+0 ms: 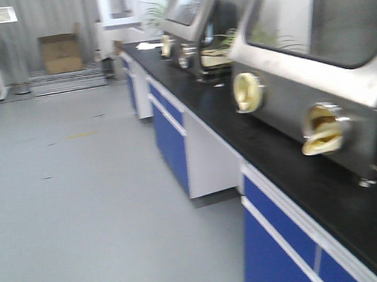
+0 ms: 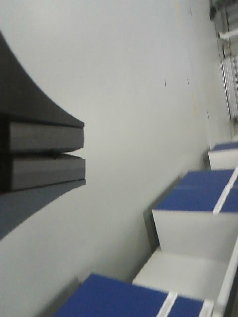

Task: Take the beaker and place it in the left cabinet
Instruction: 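Drive away from the bench holding the beaker in the right gripper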

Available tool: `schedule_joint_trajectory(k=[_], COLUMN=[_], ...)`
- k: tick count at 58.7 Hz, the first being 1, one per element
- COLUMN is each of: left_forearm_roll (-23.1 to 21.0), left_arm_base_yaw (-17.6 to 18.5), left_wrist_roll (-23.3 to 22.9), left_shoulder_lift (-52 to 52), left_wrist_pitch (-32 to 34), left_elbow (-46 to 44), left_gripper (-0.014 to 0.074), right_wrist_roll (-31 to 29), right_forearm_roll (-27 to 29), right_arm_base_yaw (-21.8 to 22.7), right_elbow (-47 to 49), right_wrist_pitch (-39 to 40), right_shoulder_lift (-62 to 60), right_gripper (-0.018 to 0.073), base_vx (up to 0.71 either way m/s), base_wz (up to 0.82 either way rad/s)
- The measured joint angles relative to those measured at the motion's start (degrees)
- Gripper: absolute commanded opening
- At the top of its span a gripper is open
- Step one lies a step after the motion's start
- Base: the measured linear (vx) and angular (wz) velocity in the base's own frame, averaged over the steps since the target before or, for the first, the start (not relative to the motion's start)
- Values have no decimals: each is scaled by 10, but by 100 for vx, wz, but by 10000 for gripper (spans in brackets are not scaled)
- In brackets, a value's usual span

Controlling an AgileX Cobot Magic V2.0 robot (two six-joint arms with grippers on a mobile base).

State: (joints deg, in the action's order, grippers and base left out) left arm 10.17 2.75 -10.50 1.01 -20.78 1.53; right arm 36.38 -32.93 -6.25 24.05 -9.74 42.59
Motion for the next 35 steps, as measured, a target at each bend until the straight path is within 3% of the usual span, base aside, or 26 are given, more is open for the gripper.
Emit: schedule_joint_trajectory(k=[35], left_forearm_roll=[0], left_arm_base_yaw=[0], left_wrist_roll=[0], left_shoulder_lift=[0], left_wrist_pitch=[0], left_elbow=[0], left_gripper=[3], right_wrist_roll=[0], right_forearm_roll=[0], right_arm_base_yaw=[0], right_elbow=[0], right_wrist_pitch=[0], right_shoulder_lift=[0], right_gripper=[-1], base_vx=[22], base_wz=[44])
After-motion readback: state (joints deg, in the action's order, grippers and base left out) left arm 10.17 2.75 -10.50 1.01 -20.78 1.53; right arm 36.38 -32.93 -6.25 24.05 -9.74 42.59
